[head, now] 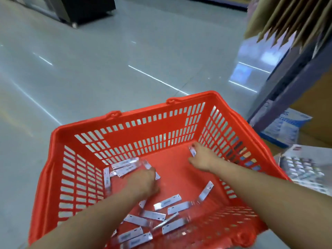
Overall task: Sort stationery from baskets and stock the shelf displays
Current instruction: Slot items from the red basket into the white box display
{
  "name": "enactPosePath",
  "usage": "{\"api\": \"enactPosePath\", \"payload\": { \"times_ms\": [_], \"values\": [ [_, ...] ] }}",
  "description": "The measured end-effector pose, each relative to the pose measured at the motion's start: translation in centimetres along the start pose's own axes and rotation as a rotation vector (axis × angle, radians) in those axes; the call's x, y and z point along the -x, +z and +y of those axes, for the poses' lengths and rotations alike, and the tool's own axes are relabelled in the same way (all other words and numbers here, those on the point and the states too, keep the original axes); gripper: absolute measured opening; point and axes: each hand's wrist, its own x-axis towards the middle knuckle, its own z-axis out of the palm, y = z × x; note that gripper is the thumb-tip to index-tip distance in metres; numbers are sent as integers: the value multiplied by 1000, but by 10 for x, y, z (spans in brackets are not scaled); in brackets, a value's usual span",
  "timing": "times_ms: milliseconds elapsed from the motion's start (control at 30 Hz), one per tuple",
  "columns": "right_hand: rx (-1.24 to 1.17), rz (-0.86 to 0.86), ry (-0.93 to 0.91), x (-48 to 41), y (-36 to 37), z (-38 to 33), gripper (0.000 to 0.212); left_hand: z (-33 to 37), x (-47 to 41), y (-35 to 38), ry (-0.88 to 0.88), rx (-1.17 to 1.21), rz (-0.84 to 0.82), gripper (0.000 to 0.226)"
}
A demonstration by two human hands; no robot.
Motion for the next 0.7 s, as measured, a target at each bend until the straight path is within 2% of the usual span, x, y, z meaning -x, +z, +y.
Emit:
{"api": "enactPosePath", "payload": {
  "times_ms": [200, 367, 467, 567, 700],
  "values": [
    [-32, 102, 139, -19, 31, 12, 64, -5, -6, 12, 54, 108, 101, 26],
    [21, 116, 144, -26, 45, 5, 58, -20, -16, 2, 43, -45, 335, 37],
    [109, 83, 123, -27, 57, -1, 70, -35, -19, 7, -41, -77, 296, 47],
    [152, 62, 87, -30, 61, -9, 72, -43, -19, 17, -70, -59, 215, 52],
    [193, -82, 65, -31, 66, -17, 89, -43, -20, 17, -72, -11, 252, 54]
  ]
}}
